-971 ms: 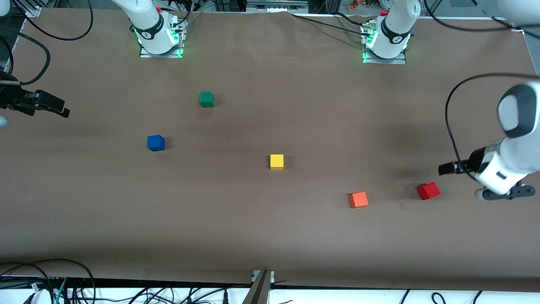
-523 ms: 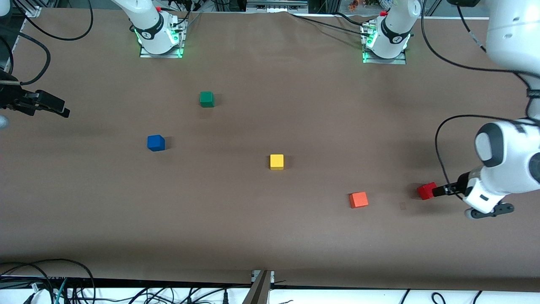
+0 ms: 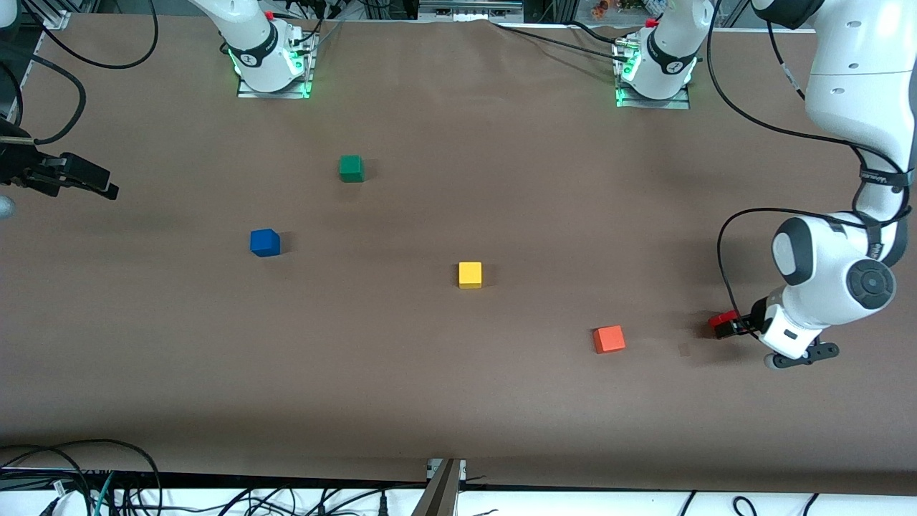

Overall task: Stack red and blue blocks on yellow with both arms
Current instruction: 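Close the left gripper on the red cube and lift it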

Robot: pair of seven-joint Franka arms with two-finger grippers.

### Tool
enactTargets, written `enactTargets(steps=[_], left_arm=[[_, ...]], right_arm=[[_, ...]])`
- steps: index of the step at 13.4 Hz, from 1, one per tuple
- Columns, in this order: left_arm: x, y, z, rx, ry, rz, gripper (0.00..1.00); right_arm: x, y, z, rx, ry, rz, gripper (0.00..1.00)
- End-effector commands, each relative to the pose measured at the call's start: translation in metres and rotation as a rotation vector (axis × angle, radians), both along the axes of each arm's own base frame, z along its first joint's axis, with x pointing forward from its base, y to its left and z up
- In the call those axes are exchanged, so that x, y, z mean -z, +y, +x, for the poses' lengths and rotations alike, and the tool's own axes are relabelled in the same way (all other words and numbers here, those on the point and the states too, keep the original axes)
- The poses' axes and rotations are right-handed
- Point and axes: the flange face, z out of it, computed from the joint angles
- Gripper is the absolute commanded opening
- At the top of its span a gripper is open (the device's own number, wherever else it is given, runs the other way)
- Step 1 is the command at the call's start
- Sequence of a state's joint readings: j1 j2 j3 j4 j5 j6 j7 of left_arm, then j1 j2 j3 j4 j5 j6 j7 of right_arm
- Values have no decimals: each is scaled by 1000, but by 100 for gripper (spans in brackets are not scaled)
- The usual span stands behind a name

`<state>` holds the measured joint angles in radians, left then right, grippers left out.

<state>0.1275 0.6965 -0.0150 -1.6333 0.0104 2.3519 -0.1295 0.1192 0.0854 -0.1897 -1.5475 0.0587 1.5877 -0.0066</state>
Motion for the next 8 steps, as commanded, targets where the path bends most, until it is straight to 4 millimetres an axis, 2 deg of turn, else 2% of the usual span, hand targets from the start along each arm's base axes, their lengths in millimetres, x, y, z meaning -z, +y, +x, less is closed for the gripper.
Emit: enactTargets(steps=[1,3,4,6,7,8], left_arm=[[7,2,-11,-4,0,8,100],[9,4,-13,-10,3,5,100],[10,4,-13,-10,4,5,70],[11,3,-14,-12,7,4,27],[11,4,-13,-10,6,5,11],[9,4,-12,-9,3,5,0]], right_arm=[[-4,0,-1,-1,2,-12,100],[-4,1,-1,-1,2,-11,100],[-4,1,-1,-1,3,-11,100],[-5,1,-1,-1,0,-11,100],[-4,1,-1,-1,3,-11,100],[-5,1,-1,-1,0,-11,100]])
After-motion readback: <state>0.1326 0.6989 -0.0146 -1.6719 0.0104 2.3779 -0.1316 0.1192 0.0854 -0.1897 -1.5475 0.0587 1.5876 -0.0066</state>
